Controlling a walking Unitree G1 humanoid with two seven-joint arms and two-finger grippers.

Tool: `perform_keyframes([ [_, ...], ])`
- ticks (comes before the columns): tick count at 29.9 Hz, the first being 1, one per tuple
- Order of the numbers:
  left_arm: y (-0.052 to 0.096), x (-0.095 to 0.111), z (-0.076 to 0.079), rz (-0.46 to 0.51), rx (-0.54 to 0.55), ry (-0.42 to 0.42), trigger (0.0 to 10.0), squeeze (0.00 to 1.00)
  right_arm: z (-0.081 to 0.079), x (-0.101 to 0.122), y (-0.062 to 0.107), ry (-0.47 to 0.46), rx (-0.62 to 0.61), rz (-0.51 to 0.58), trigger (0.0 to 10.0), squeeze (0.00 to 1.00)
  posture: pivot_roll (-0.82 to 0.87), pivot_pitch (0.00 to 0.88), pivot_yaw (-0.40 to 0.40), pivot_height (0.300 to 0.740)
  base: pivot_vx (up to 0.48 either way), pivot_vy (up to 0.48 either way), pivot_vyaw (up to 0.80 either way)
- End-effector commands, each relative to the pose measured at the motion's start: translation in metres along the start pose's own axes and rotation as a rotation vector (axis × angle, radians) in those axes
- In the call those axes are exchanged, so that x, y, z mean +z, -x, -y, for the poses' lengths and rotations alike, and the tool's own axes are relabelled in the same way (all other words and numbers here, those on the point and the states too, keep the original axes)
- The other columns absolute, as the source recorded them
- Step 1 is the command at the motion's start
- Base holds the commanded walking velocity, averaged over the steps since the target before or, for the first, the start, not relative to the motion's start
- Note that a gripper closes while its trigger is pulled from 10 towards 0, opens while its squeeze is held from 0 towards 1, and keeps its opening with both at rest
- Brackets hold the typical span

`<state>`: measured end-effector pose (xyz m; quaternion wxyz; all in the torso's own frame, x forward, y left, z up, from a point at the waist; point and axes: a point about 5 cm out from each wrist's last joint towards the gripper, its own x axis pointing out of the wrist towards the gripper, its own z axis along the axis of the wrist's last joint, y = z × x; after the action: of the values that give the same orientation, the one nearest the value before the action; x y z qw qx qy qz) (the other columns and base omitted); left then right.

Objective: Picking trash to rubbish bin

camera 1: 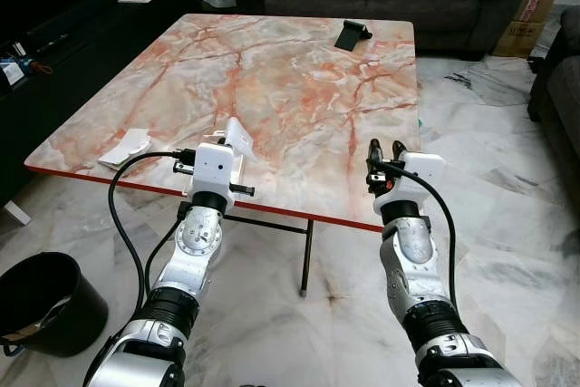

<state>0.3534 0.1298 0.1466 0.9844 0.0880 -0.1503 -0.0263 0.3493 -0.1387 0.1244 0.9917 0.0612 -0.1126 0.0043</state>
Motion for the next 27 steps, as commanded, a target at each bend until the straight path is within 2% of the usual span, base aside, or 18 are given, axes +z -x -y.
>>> perform_keyframes([
  [1, -0.0011, 0.0022, -0.0061, 0.013, 0.02, 0.009, 10.0, 0.0, -0.0013, 0.0023, -0.0007, 0.001, -0.001, 0.014, 10.0, 0.0, 0.17, 0.0, 0.064, 0.74, 0.0, 0.0, 0.0],
  [8, -0.0006, 0.002, -0.0048, 0.015, 0.01, -0.001, 10.0, 0.0, -0.0001, 0.002, -0.0003, 0.025, -0.011, 0.017, 10.0, 0.0, 0.16, 0.0, 0.069, 0.74, 0.0, 0.0, 0.06],
  [27, 0.0012, 0.0008, -0.0004, 0.015, -0.021, -0.012, 10.0, 0.0, 0.0005, -0.0012, 0.0015, 0.039, -0.011, 0.005, 10.0, 0.0, 0.16, 0.0, 0.072, 0.74, 0.0, 0.0, 0.79],
])
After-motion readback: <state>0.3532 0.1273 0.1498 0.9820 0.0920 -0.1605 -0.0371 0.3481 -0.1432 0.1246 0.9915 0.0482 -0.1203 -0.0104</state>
